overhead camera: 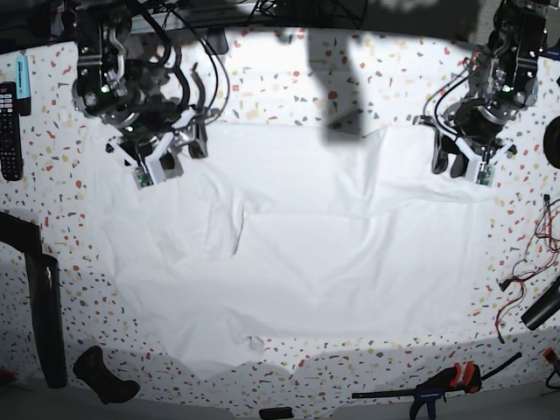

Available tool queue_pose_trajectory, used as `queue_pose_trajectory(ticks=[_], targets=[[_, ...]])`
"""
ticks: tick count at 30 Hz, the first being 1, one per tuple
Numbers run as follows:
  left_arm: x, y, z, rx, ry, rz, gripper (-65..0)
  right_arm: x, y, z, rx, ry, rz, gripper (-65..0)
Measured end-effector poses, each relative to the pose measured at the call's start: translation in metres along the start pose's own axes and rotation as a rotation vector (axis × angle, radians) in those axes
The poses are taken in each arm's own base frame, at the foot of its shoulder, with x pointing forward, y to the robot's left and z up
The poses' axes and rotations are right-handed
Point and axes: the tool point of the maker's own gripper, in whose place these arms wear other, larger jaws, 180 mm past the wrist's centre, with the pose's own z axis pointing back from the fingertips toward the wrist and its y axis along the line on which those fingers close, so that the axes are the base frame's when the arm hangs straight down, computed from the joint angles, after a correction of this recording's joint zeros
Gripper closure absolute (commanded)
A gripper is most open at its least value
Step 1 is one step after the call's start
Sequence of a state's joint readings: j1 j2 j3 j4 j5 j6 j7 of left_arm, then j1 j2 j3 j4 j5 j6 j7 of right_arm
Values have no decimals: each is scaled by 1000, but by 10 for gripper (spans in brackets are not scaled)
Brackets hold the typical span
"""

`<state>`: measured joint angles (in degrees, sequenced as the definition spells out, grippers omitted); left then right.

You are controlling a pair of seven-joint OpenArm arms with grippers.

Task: Fold the T-shirt properly
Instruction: 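Pull the shirt with both grippers to spread it flat, then release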

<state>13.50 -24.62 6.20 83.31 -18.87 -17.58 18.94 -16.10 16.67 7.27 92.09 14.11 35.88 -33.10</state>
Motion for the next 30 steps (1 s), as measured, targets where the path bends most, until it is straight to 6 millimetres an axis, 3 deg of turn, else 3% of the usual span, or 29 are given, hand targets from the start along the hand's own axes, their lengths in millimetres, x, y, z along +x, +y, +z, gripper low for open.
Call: queue_pose_trajectory(ticks=[11,23,30], targets=[[-13,-24,19,-35,57,-48,-200,-19,-19,20,-59,34,-12,-357],[-32,-34,35,-12,77,-67,-200,-50,-12,36,-40,77,-14,-357],[-34,-36,37,-15,74,-66,-200,-61,3,51,-27,113,21,-357]])
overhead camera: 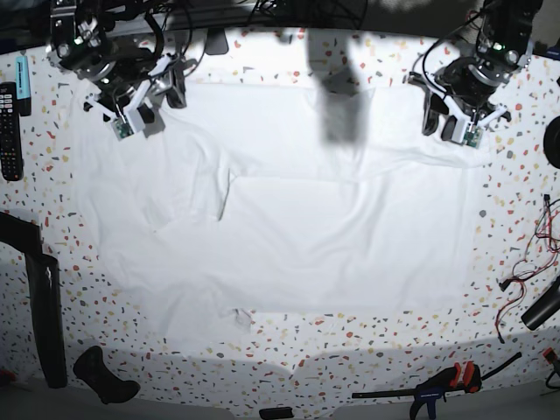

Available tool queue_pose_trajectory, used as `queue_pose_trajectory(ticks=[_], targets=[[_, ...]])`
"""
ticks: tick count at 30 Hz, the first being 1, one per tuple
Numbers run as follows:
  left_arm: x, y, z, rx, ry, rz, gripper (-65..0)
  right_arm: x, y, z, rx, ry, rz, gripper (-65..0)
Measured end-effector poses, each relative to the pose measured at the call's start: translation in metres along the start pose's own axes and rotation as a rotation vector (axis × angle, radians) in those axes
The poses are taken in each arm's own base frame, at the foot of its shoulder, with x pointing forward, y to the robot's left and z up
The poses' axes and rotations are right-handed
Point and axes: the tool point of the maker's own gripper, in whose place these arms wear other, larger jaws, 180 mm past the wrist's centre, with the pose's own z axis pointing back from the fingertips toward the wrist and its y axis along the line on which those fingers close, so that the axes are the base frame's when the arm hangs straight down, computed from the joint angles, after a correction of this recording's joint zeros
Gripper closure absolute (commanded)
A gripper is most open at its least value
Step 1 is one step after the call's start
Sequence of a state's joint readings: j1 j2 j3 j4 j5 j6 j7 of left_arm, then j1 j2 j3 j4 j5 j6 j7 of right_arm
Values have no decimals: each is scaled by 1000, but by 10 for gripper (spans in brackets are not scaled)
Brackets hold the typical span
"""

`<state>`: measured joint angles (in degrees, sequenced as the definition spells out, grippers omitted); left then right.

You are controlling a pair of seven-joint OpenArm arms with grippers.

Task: Fold the T-shirt properly
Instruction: 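Pull the shirt with both grippers to spread it flat, then release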

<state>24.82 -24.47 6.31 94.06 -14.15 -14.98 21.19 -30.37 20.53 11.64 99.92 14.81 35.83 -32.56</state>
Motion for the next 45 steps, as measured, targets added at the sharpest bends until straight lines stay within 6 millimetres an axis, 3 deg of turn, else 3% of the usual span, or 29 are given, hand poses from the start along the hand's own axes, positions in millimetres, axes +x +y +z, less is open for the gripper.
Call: queue_pose_trajectory(ticks=[6,13,36,41,45], targets=[[-8,-11,10,-15,27,-10,-200,-5,7,10,-5,33,36,-357],[-22,-16,25,29,63,-71,-200,-19,1,18,-34,64,20,-357],[-26,-16,26,33,94,-68,-200,-38,0,28,-47,104,3,-357],[-36,-21,33,29,100,-55,-200,-42,-7,30,-77,123,19,-357],[-42,-24,37,26,108,-49,-200,-48,-25,39,-128,142,-1,-357]])
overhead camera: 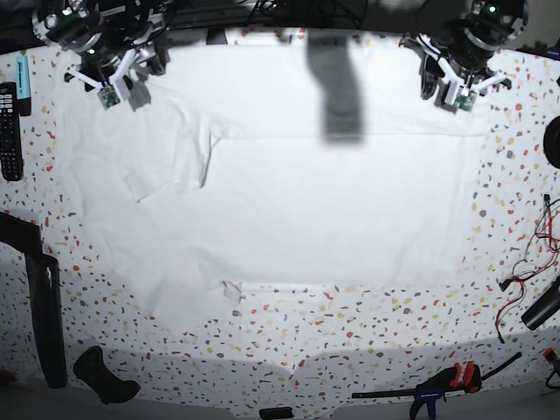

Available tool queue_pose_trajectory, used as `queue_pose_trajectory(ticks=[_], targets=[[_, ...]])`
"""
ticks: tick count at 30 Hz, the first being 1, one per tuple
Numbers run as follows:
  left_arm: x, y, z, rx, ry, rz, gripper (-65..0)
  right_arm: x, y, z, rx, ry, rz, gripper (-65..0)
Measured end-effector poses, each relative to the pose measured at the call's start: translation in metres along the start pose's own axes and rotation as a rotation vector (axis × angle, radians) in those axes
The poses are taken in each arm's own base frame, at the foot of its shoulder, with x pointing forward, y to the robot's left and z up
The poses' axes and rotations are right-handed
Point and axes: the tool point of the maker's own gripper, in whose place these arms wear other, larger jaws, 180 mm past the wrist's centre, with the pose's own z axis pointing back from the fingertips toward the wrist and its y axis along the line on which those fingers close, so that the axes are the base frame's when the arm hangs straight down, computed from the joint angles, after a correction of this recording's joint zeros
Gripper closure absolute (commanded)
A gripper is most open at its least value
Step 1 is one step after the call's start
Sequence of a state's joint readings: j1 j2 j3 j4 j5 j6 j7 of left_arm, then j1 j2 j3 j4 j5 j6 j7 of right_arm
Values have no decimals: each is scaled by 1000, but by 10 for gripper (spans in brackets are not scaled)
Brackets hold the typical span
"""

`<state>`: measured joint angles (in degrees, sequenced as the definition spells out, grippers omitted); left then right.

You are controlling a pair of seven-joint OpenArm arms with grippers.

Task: Fold the T-shirt properly
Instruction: 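Pull the shirt with both grippers to spread it flat, then release, then move the left gripper down along the shirt's side edge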

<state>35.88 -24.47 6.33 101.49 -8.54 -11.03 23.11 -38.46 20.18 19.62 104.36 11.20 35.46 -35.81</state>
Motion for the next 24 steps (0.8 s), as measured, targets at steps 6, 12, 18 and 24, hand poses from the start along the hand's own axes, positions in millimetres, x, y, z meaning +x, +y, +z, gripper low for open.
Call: queue_pose_trajectory(ticks=[6,12,18,24], targets=[[-1,2,1,17,3,-48,-200,-12,-14,12,-22,7,-74,-357],[-1,2,1,14,-1,-51,-200,-12,-14,12,-17,7,-86,-357],[1,2,1,15,-12,-58,-200,-2,-12,15,-5,-24,-99,-357],[2,2,1,16,-15,-59,-200,44,-3,26,42,-133,-103,-357]])
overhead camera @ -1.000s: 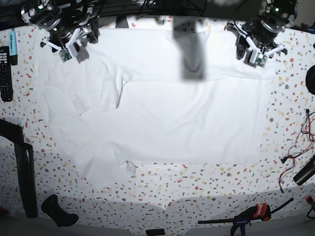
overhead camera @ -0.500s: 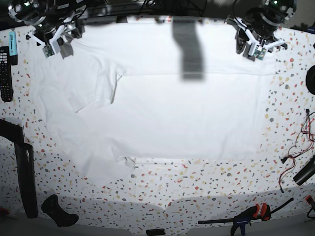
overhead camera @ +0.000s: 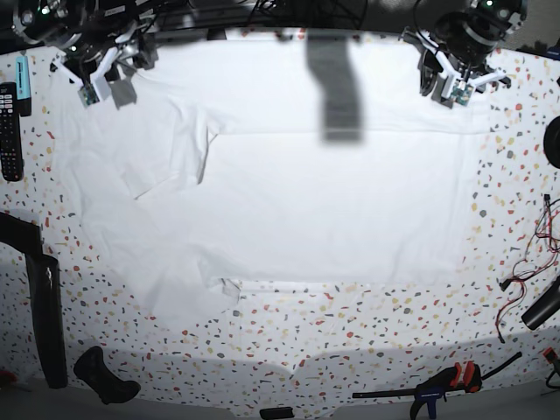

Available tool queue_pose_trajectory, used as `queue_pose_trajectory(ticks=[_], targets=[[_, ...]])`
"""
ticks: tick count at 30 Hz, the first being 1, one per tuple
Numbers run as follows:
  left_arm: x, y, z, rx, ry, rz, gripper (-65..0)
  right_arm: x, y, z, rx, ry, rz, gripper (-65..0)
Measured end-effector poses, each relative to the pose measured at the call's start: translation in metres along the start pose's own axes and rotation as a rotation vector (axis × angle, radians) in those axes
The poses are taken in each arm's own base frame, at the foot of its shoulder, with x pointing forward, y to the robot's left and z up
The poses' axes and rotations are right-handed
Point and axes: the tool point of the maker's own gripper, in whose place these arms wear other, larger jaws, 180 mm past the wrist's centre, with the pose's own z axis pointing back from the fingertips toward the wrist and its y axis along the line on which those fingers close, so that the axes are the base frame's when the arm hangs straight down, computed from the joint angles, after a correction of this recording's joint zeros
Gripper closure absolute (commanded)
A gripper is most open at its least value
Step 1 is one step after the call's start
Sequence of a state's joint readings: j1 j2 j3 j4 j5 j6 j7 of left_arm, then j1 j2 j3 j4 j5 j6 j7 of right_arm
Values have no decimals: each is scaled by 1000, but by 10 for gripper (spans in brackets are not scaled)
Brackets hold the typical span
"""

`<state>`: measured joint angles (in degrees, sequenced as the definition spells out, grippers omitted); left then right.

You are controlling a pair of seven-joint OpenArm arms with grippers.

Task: Fold the T-shirt properly
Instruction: 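Move the left gripper down along the shirt's side edge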

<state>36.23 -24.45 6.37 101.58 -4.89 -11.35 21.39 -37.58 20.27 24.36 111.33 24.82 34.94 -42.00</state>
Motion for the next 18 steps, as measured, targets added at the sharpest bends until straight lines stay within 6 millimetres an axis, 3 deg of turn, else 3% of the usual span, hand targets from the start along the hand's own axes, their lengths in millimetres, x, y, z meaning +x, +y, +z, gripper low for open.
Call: queue_pose_trajectory(ticks=[5,12,18], targets=[[3,-1,2,2,12,-19,-200,44,-4,2,-16,-110,41,-357],[21,8,18,93,45,-68,-200,61,-6,1,-19,-148,42,-357],[58,26,29,208,-49,-138,-200,65,-1,2,12,-170,19,-357]])
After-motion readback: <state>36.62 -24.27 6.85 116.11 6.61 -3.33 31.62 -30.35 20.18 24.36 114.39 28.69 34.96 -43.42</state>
